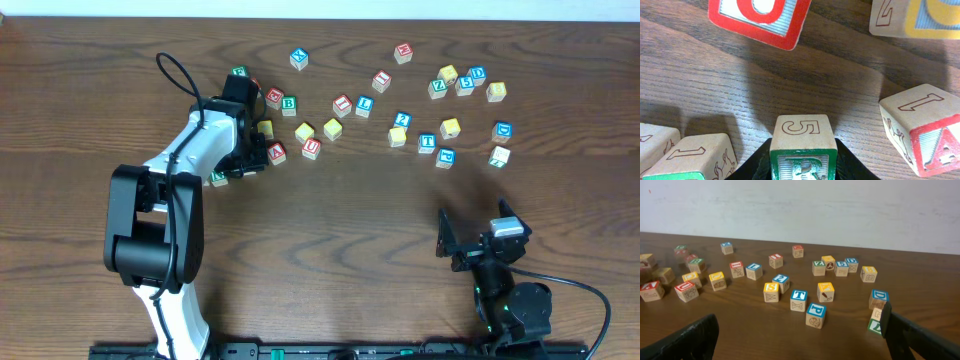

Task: Spell out ROBOT
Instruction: 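Lower the left gripper and close it on the green R block, then lift the green R block and carry it toward the table center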

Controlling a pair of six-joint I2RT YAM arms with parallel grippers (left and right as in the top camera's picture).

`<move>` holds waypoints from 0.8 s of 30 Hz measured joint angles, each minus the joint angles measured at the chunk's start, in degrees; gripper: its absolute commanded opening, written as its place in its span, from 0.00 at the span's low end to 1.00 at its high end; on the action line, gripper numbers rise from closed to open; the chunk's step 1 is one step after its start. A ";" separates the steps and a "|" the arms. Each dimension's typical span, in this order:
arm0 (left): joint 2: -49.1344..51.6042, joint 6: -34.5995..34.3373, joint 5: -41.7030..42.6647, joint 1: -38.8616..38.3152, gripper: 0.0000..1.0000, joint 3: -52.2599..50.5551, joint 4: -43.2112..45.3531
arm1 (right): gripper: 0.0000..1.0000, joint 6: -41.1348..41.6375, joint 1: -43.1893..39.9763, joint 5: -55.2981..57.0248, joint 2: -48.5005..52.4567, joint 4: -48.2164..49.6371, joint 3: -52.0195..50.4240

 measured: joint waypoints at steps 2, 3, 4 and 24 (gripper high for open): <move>0.00 -0.02 0.00 0.00 0.33 0.00 0.00 | 0.99 0.00 0.00 0.00 0.00 0.00 0.00; 0.00 0.00 0.00 0.00 0.33 0.00 0.00 | 0.99 0.00 0.00 0.00 0.00 0.00 0.00; 0.00 0.00 0.02 0.00 0.33 0.00 0.00 | 0.99 0.00 0.00 0.00 0.00 0.00 0.00; -12.35 -0.02 0.72 -0.11 0.29 0.48 -7.82 | 0.99 0.00 0.00 0.00 0.00 0.00 0.00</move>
